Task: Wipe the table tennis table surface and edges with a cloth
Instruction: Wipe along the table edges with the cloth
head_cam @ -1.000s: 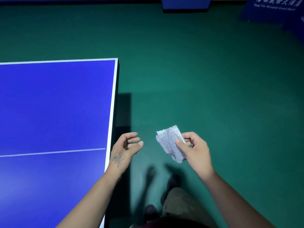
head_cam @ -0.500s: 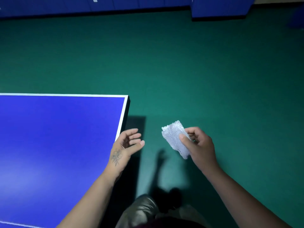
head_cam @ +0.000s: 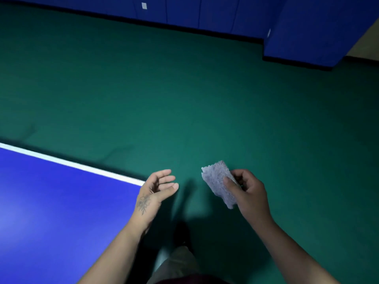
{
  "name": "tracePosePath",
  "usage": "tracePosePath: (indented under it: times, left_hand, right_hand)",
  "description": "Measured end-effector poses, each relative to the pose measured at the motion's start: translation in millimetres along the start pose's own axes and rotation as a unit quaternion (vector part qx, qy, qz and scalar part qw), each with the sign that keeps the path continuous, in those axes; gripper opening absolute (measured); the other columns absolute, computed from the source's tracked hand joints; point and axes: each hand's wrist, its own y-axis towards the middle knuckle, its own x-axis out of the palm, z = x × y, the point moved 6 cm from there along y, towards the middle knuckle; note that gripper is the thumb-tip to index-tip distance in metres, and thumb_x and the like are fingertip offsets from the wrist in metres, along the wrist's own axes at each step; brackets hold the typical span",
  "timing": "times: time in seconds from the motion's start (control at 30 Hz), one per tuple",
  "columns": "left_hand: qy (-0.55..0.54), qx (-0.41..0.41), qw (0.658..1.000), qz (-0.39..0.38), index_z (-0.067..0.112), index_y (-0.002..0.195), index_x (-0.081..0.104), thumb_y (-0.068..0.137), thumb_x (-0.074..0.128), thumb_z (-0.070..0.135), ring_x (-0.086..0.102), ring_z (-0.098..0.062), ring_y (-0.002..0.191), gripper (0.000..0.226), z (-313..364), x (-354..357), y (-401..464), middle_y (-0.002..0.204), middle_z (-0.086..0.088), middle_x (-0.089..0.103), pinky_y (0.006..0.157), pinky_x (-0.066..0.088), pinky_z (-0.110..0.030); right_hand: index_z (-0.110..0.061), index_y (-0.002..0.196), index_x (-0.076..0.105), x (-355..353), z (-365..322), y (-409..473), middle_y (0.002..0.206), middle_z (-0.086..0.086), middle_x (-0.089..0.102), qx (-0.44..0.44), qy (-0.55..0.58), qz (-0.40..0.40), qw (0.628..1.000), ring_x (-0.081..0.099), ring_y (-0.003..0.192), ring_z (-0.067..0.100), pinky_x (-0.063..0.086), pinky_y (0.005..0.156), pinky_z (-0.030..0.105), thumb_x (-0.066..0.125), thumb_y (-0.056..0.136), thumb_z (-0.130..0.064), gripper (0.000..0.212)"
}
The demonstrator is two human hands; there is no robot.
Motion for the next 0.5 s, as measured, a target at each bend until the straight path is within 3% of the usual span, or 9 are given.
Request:
tracePosePath:
  times: [0.13, 0.27, 0.4, 0.5]
  left_hand:
    - [0.002, 0.020, 1.000, -0.001, 0.014, 0.128, 0.070, 0.077, 0.089, 0.014, 0.070, -0.008, 0.096, 0.054, 54.6, 8.6, 95.6, 0.122, -0.010, 0.075, 0.098, 0.053, -0.024]
    - [0.016, 0.043, 0.998, 0.030, 0.016, 0.125, 0.071, 0.068, 0.091, 0.028, 0.067, -0.012, 0.098, 0.061, 100.1, 4.0, 175.4, 0.118, -0.007, 0.076, 0.103, 0.052, -0.026]
    - [0.035, 0.041, 0.996, 0.077, 0.022, 0.126, 0.072, 0.063, 0.092, 0.042, 0.069, -0.014, 0.113, 0.069, 121.0, -4.5, 249.3, 0.121, -0.001, 0.078, 0.109, 0.049, -0.030]
    - [0.008, 0.033, 0.992, 0.124, 0.017, 0.130, 0.069, 0.074, 0.092, 0.023, 0.067, -0.015, 0.112, 0.060, 129.7, -6.7, 304.1, 0.115, 0.002, 0.077, 0.105, 0.051, -0.027]
  right_hand:
    - [-0.015, 0.094, 0.072, 36.4, -31.8, 105.1, 0.089, 0.008, 0.075, -0.010, 0.006, -0.029, 1.000, 0.066, 0.078, 0.020, 0.052, 0.070, 0.030, 0.077, 0.096, -0.008, 0.009]
    - [-0.015, 0.093, 0.072, 69.3, -65.4, 199.7, 0.091, 0.011, 0.074, -0.023, 0.024, -0.053, 0.998, 0.065, 0.078, 0.016, 0.052, 0.070, 0.030, 0.077, 0.095, -0.010, 0.008]
    - [-0.019, 0.092, 0.072, 101.4, -78.7, 292.7, 0.089, 0.003, 0.075, -0.035, 0.026, -0.104, 0.994, 0.065, 0.081, 0.017, 0.052, 0.074, 0.036, 0.079, 0.094, -0.009, 0.012]
    - [-0.024, 0.090, 0.072, 127.8, -81.2, 366.2, 0.089, -0.003, 0.076, -0.034, 0.027, -0.155, 0.987, 0.068, 0.084, 0.016, 0.053, 0.076, 0.034, 0.082, 0.092, -0.017, 0.011]
